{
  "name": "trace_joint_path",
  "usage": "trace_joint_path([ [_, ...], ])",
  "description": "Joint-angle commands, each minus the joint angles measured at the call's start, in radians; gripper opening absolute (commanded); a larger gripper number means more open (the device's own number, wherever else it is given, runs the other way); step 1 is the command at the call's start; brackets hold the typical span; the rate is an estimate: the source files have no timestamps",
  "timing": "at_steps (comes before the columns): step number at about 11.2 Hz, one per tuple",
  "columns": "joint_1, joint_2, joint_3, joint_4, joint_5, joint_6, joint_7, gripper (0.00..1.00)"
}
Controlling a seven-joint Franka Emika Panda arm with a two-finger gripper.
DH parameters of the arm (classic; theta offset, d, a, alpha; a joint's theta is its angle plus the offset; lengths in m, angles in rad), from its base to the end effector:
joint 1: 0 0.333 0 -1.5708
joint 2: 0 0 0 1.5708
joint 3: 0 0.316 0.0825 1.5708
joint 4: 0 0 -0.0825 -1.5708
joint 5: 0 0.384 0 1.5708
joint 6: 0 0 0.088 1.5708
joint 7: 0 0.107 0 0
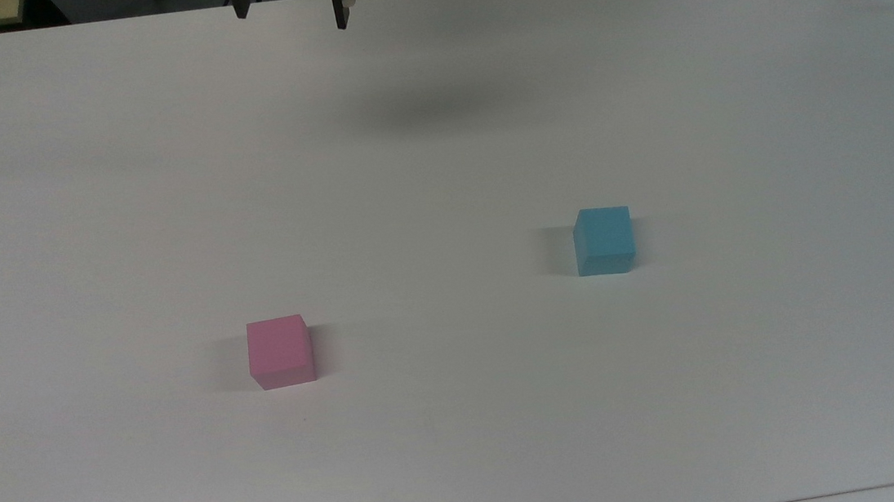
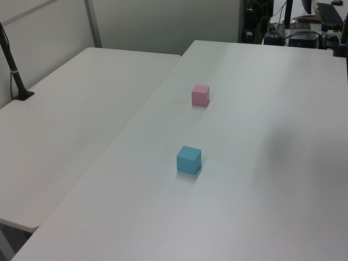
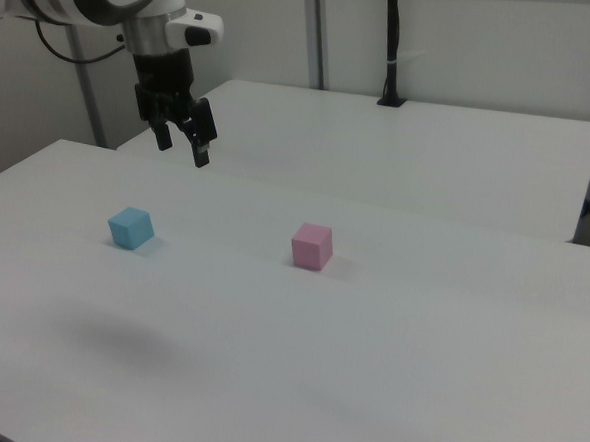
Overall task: Put blue cube on pink cube
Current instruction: 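Move the open gripper toward the light-blue cube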
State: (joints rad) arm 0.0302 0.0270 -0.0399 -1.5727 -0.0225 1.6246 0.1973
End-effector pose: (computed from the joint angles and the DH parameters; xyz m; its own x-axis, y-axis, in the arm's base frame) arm 0.5678 -0.0075 0.6133 0.9785 -0.2042 0.0290 -0.2048 -0.9786 0.0182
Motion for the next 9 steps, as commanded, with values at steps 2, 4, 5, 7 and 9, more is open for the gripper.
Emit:
trace_joint_path([
  [2, 0.002, -0.009, -0.014, 0.008, 0.018, -0.043, -0.033, 1.00],
  [4, 0.002, -0.007, -0.014, 0.007, 0.018, -0.043, -0.033, 1.00],
  [5, 0.004, -0.004, -0.014, 0.007, 0.018, -0.042, -0.033, 1.00],
  [7, 0.005, -0.002, -0.011, 0.007, 0.018, -0.042, -0.033, 1.00],
  [9, 0.007, 0.001, -0.011, 0.007, 0.018, -0.037, -0.033, 1.00],
])
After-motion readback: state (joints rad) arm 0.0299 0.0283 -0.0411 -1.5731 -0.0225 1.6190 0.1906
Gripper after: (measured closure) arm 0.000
